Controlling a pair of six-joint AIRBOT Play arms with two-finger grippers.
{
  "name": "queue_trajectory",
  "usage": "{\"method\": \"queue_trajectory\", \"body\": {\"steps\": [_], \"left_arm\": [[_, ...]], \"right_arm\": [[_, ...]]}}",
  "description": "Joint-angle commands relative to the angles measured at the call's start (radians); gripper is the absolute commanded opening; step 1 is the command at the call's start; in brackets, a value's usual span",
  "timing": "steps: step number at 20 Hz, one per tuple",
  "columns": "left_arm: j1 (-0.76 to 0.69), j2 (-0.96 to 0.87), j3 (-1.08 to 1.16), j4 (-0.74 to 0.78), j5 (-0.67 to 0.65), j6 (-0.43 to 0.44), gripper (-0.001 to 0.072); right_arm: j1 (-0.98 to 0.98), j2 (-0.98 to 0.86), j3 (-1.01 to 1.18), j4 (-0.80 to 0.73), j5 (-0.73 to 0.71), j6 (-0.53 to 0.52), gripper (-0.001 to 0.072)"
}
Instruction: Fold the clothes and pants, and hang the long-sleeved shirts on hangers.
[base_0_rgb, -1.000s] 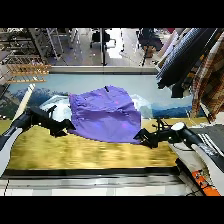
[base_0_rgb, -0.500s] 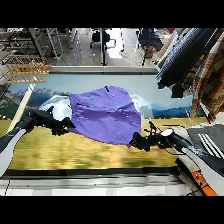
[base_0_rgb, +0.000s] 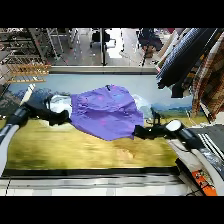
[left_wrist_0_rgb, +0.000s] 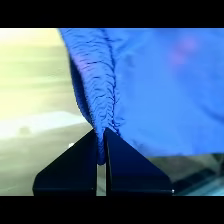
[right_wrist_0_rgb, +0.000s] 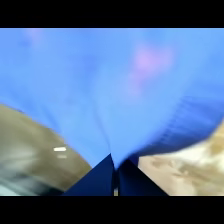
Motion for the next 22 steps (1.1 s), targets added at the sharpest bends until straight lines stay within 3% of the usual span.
{"method": "queue_trajectory", "body": {"steps": [1,3,5,9,13,15,19,22], "left_arm": [[0.007,0.135,0.180,-0.018,0.240,0.124,0.0010],[0.018,0.222,0.341,-0.079,0.339,0.131,0.0011],[0.029,0.319,0.504,-0.143,0.350,0.130,0.0011],[0.037,0.536,0.741,-0.157,0.248,0.130,0.0011],[0.037,0.707,0.739,-0.120,0.069,0.152,0.0011],[0.035,0.696,0.688,-0.129,0.071,0.129,0.0011],[0.035,0.583,0.349,-0.128,0.112,0.088,0.0012],[0.034,0.414,0.069,-0.128,-0.027,0.088,0.0011]], "right_arm": [[0.001,0.233,0.183,-0.302,0.169,0.039,0.0014],[0.001,0.387,0.351,-0.413,0.232,0.038,0.0014],[0.001,0.515,0.540,-0.463,0.237,0.033,0.0014],[0.002,0.598,0.933,-0.452,0.229,0.018,0.0014],[0.002,0.554,1.117,-0.469,0.180,-0.008,0.0014],[0.002,0.481,1.106,-0.488,0.203,-0.007,0.0014],[0.002,0.203,1.022,-0.479,0.344,0.006,0.0015],[0.002,-0.050,0.877,-0.481,0.330,0.012,0.0015]]}}
